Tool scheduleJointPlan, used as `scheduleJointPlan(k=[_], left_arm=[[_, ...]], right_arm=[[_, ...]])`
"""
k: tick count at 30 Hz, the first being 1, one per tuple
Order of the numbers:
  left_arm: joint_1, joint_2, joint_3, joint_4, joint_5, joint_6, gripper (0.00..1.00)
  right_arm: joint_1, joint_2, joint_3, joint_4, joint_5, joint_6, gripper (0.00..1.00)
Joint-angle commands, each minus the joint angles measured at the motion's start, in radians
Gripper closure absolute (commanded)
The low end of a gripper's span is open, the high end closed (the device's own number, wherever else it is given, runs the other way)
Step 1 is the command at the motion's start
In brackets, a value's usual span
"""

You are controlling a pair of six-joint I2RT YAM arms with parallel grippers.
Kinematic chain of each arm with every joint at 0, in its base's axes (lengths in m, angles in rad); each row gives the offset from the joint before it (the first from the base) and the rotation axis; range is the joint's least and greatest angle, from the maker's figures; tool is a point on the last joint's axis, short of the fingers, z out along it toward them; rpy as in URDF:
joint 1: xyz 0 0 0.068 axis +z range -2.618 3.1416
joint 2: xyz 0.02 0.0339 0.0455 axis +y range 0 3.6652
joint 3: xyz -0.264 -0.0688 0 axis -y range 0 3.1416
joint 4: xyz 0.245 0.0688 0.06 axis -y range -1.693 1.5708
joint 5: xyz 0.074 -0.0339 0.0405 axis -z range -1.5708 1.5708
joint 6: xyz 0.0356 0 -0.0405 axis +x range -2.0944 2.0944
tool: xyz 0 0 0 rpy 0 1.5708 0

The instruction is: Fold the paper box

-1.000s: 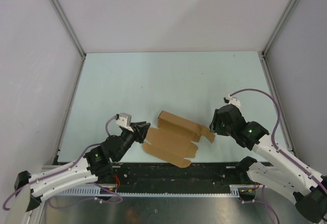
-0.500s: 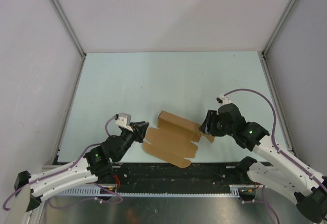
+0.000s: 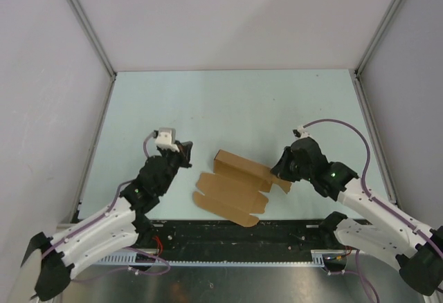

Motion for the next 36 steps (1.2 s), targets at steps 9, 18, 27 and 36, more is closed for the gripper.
scheduleJointPlan(k=[9,18,27,36], left_arm=[[0.155,0.430,0.216,0.113,0.388,0.059,1.00],[0.155,0.536,0.216,0.139,0.421,0.069,1.00],[0.155,0.594,0.206,0.139,0.484,0.073,1.00],[0.154,0.646,0.201,0.139,0.528,0.066,1.00]], right_arm=[[0.003,0.107,0.034,-0.001,0.045,-0.024,1.00],[0.003,0.181,0.035,0.049,0.026,-0.046,1.00],[0.008,0.210,0.034,0.088,0.008,-0.047,1.00],[0.020,0.230,0.035,0.128,-0.003,-0.035,1.00]])
